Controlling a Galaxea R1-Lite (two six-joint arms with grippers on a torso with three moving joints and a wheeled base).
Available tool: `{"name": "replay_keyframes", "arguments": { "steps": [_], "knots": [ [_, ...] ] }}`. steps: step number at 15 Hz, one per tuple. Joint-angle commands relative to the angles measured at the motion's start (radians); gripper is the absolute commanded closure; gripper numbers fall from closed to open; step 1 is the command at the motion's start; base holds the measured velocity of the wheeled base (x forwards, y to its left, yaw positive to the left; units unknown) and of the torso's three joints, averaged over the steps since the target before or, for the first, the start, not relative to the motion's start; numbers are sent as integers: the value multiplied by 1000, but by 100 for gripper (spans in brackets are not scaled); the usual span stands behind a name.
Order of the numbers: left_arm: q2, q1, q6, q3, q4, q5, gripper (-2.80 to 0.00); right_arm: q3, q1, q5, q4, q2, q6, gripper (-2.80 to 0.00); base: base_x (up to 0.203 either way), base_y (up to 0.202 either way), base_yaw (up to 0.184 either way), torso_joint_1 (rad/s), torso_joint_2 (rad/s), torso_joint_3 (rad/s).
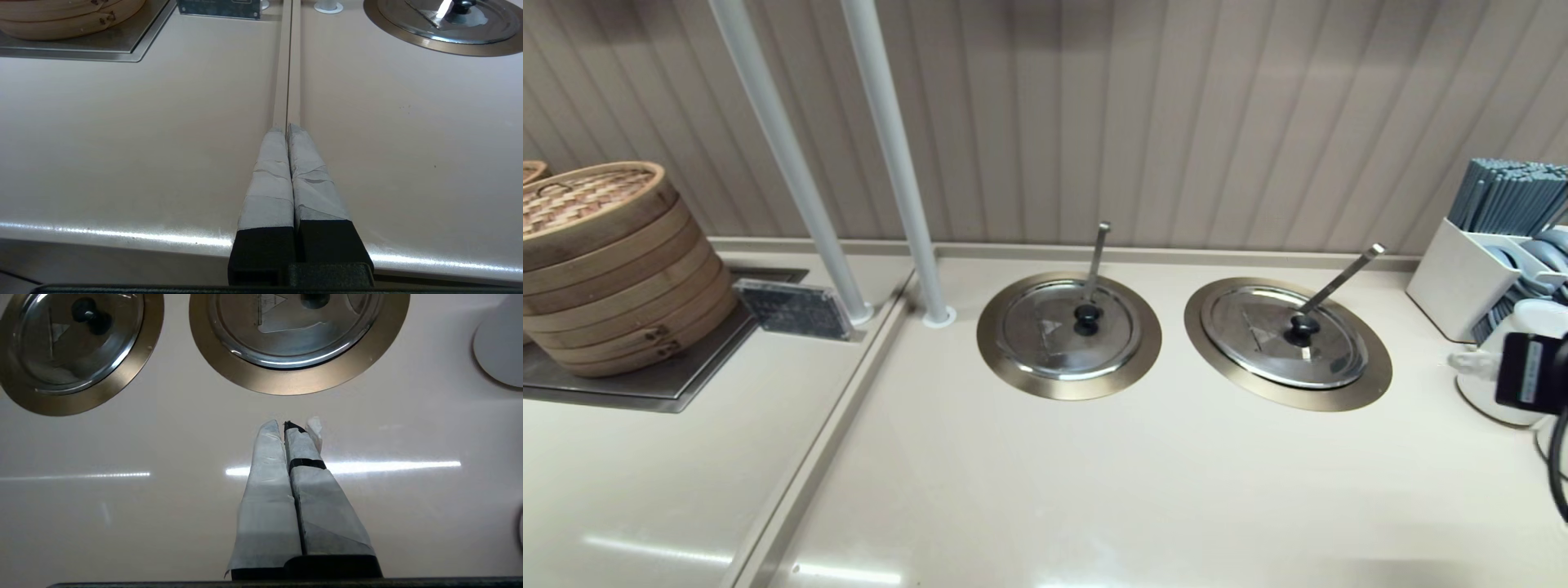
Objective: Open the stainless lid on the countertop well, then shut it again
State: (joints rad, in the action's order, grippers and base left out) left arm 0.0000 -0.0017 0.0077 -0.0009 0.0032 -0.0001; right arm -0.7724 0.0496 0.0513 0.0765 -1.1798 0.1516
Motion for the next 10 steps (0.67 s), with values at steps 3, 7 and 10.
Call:
{"name": "replay_keyframes", "arguments": {
  "steps": [3,7,10],
  "knots": [
    [0,0,0,-1,1,0,0,152,1,-42,9,475,-76,0,0,0,0,0,0,0],
    [0,0,0,0,0,0,0,184,5,-73,118,721,-106,0,0,0,0,0,0,0],
    [0,0,0,1,0,0,0,203,11,-67,170,856,-146,0,0,0,0,0,0,0]
  ]
}}
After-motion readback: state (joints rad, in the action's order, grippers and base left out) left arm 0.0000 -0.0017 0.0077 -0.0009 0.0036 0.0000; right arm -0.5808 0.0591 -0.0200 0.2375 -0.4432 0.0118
